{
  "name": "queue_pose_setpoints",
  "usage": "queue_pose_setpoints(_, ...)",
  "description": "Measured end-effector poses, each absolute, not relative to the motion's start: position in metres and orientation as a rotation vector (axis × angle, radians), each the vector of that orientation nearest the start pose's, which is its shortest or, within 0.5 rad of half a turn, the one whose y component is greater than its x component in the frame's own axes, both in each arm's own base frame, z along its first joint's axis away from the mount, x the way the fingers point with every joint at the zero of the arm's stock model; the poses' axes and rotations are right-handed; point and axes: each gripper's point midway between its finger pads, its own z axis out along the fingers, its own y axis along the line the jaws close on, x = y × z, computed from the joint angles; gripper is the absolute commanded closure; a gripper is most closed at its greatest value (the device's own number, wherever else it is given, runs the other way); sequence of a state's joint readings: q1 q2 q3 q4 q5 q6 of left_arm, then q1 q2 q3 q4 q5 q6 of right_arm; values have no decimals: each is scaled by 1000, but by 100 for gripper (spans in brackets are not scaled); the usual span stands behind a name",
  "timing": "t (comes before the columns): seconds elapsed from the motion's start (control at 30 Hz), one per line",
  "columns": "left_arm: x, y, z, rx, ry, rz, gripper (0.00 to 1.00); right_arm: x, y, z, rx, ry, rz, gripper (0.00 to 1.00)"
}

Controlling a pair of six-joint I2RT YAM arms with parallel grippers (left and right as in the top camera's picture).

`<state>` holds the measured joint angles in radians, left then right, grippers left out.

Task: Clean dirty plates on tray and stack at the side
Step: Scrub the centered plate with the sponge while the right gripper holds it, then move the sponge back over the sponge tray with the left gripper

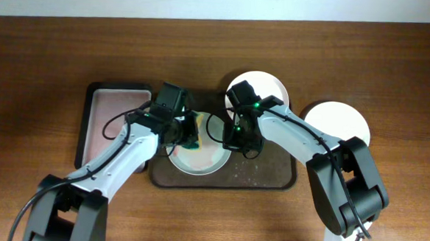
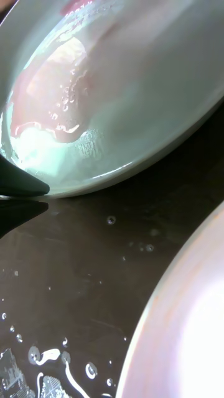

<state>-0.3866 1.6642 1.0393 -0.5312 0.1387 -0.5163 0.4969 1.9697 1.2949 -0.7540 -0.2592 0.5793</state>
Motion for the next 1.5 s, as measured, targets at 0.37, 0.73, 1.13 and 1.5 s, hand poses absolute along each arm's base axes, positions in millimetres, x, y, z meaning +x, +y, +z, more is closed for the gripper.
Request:
queue_pose_setpoints(0.37,324,-157,11,-155,2945,-310,100,317,222,13,101,3122,460,96)
queue_pose_setpoints(0.73,327,-124,52,-157,2913,-212,100,312,219,12,102,3144,439,71)
queue_pose_setpoints(1.13,331,-60,107,-242,2804,-124,100,316,223,11,25,3114,432,96)
queue_pose_setpoints(1.5,355,12,67,-296,2838,-14,100,310,223,19,-27,3108,408,96)
